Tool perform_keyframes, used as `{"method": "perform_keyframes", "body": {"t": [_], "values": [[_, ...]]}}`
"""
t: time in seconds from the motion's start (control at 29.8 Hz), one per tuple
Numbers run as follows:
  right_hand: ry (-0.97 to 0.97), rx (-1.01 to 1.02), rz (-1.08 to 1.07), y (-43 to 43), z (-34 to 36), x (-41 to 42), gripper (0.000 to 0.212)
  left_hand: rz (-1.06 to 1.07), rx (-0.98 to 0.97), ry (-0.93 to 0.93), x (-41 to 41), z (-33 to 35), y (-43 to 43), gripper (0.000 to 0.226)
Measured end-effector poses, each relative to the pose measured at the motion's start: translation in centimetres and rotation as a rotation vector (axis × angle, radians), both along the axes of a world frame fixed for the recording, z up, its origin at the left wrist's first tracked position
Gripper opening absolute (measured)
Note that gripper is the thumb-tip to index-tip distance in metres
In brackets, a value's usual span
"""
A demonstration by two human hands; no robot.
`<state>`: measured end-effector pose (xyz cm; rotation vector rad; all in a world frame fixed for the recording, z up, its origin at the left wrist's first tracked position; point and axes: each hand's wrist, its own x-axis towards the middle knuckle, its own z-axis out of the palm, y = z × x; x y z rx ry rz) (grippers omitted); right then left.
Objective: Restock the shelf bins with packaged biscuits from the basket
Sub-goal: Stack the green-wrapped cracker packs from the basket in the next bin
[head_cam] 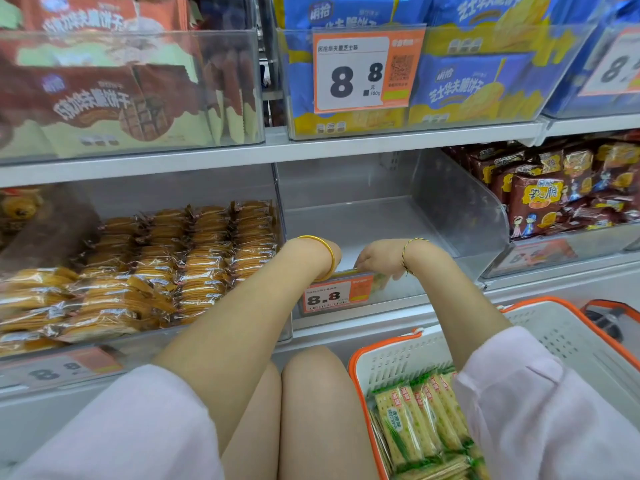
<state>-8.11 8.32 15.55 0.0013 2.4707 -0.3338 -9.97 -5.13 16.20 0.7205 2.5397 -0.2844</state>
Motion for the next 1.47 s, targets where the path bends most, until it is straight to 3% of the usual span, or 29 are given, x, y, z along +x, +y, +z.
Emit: {"method": "perform_keyframes", "body": {"t": [0.4, 0.64, 0.77, 0.87, 0.97, 1.11, 1.21, 1.34, 1.47], "values": [[0.171, 0.048, -0.043, 0.0, -0.4, 0.2, 0.038, -0.016, 0.073, 0.174, 1.4, 0.0, -0.1, 0.041], [0.411, 0.009, -0.118, 0.5, 0.0, 1.6, 0.031, -0.002, 0.132, 0.323, 4.0, 1.6, -0.2, 0.041], [0.857, -0.246, -0.242, 1.7, 0.9, 7.6, 0.033, -0.097, 0.506, 0.632, 7.8, 1.4, 0.2, 0.036], [1.058, -0.43, -0.492, 3.0, -0.9, 14.8, 0.031, -0.283, 0.845, 0.697, 11.0, -2.2, 0.8, 0.034], [0.914, -0.361, -0.72, 5.0, -5.7, 20.6, 0.029, -0.376, 0.892, 0.489, 12.9, -6.9, 2.2, 0.035], [0.598, -0.236, -0.826, 6.0, -12.6, 24.2, 0.029, -0.316, 0.809, 0.189, 13.4, -10.7, 4.4, 0.032], [0.389, -0.196, -0.798, 6.0, -17.1, 22.6, 0.029, -0.278, 0.636, 0.075, 12.0, -11.9, 5.9, 0.031], [0.03, -0.076, -0.721, 4.9, -22.2, 18.2, 0.033, -0.216, 0.601, 0.007, 9.0, -13.6, 7.0, 0.031], [-0.087, 0.098, -0.711, 3.7, -24.2, 16.2, 0.047, -0.163, 0.548, -0.098, 8.4, -14.6, 7.1, 0.03]]}}
